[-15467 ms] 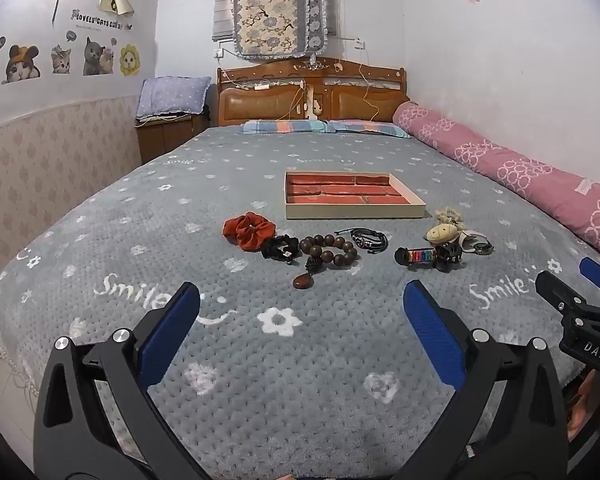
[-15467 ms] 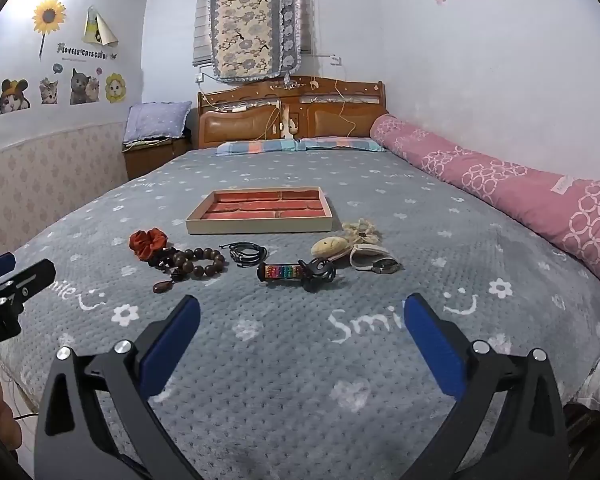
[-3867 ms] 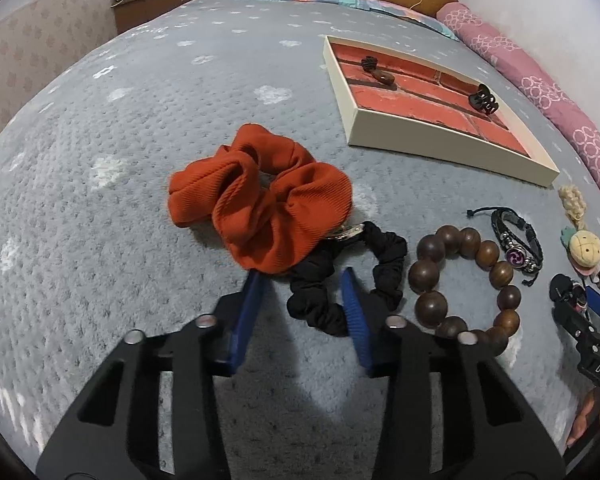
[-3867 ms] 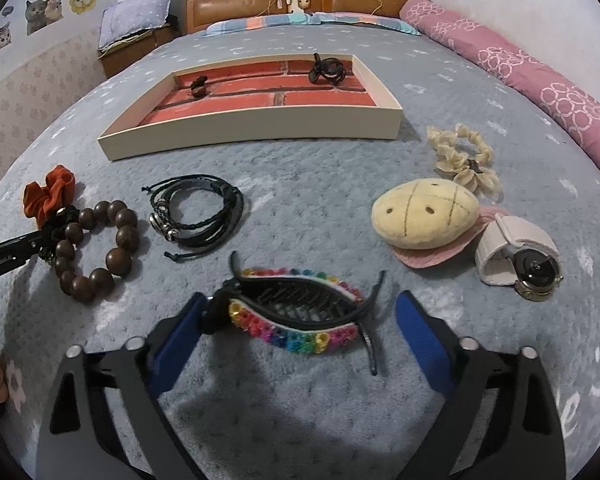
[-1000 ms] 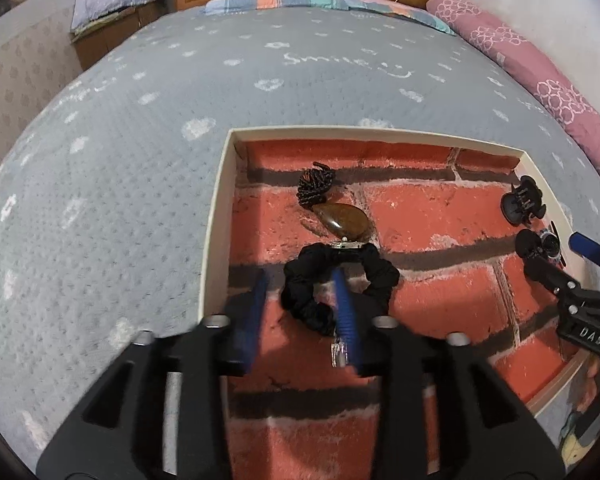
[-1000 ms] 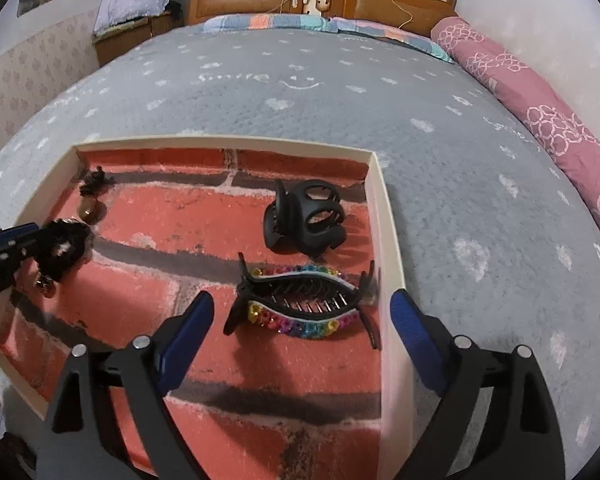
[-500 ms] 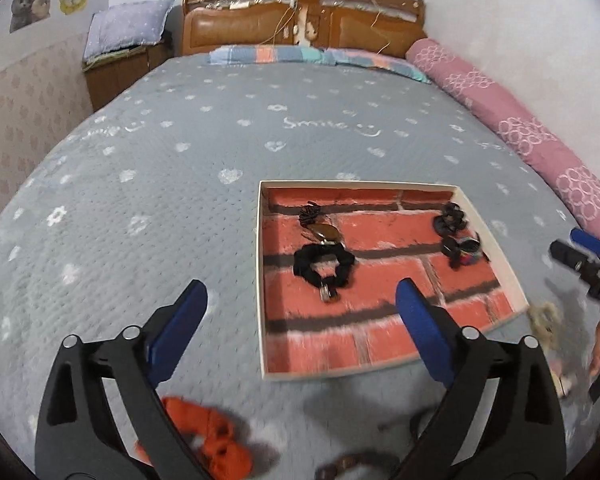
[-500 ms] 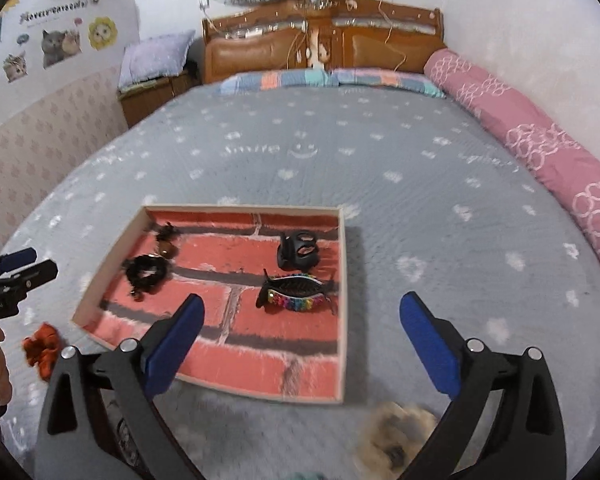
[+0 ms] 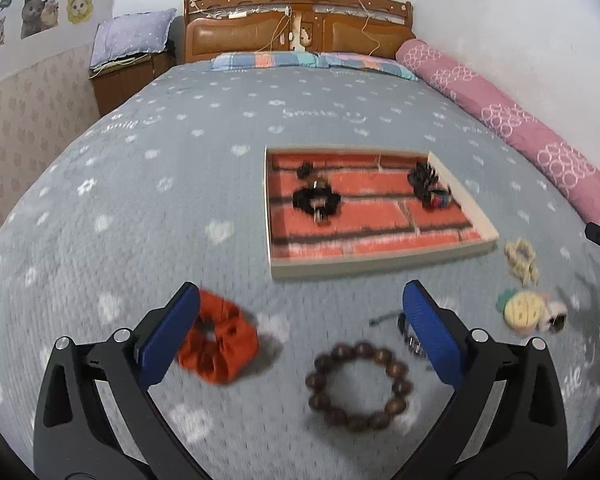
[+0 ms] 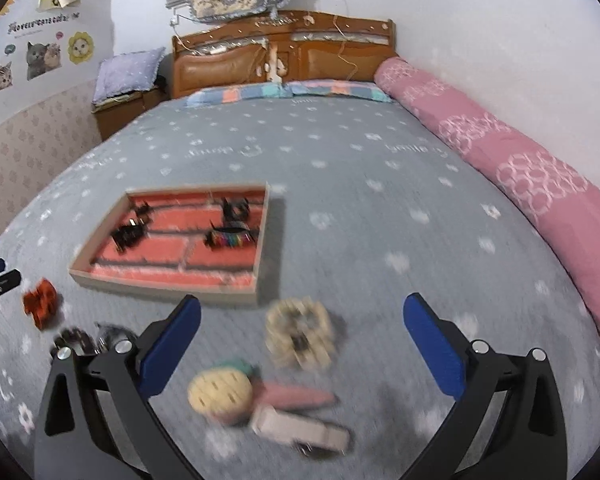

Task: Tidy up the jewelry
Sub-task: 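Withdraw both tools from the tray toward the bead bracelet and watch, then grasp the wooden bead bracelet with the left tool while the right tool grasps the white-band watch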

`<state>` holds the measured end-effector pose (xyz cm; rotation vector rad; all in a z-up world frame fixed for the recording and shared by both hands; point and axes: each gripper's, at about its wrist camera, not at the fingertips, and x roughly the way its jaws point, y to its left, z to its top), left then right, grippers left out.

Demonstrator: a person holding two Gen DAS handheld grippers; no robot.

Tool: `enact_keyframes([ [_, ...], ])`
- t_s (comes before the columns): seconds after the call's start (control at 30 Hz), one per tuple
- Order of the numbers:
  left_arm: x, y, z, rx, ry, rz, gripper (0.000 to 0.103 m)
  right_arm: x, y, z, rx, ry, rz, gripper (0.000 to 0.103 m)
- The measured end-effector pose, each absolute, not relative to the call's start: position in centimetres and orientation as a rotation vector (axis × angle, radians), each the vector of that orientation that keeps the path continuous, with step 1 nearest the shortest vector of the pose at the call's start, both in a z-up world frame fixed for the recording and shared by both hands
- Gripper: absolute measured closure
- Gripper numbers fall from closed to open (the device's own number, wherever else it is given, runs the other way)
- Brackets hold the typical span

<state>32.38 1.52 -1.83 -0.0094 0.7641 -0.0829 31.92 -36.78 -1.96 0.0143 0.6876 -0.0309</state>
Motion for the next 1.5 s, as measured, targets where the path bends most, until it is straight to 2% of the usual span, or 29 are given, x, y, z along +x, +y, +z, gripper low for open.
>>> enact_keyframes([
  [0.37, 29.6, 2.0, -8.9, -0.014, 0.857, -0.054, 0.005, 27.2, -38.0, -9.2, -0.037, 0.736, -0.111, 0.004],
  [0.67, 29.5, 1.8, -10.5, -0.033, 0.875, -0.062, 0.006, 26.6, -39.0, -11.5, -0.021, 0.778, -0.129, 0.004],
  [0.73, 29.7, 1.5, -10.6, -0.031, 0.877, -0.072, 0.007, 26.8, -38.9, -11.7, -0.024, 0.778, -0.132, 0.004],
  [0.83, 30.4, 1.2, -11.1, -0.034, 0.899, -0.079, 0.018, 27.3, -38.7, -12.0, -0.029, 0.782, -0.127, 0.005],
  [0.9, 30.8, 1.2, -11.5, -0.052, 0.922, -0.091, 0.029, 27.7, -38.6, -12.2, -0.036, 0.796, -0.122, 0.017],
  [0.97, 31.2, 1.3, -11.9, -0.067, 0.938, -0.095, 0.036, 28.2, -38.5, -12.4, -0.035, 0.808, -0.118, 0.024],
  [1.23, 32.2, 1.0, -12.2, -0.069, 0.942, -0.091, 0.039, 29.6, -38.4, -12.8, -0.008, 0.815, -0.102, 0.044],
  [1.3, 32.4, 0.8, -12.2, -0.06, 0.939, -0.093, 0.049, 29.7, -38.1, -12.8, -0.009, 0.815, -0.092, 0.052],
  [1.37, 32.7, 0.7, -12.2, -0.055, 0.943, -0.094, 0.058, 29.6, -38.0, -12.8, -0.013, 0.812, -0.088, 0.055],
  [1.43, 32.8, 0.7, -12.3, -0.057, 0.946, -0.094, 0.062, 29.5, -38.0, -12.7, -0.008, 0.802, -0.085, 0.059],
  [1.5, 32.9, 0.6, -12.3, -0.062, 0.95, -0.11, 0.07, 29.4, -38.1, -12.5, 0.005, 0.796, -0.079, 0.065],
])
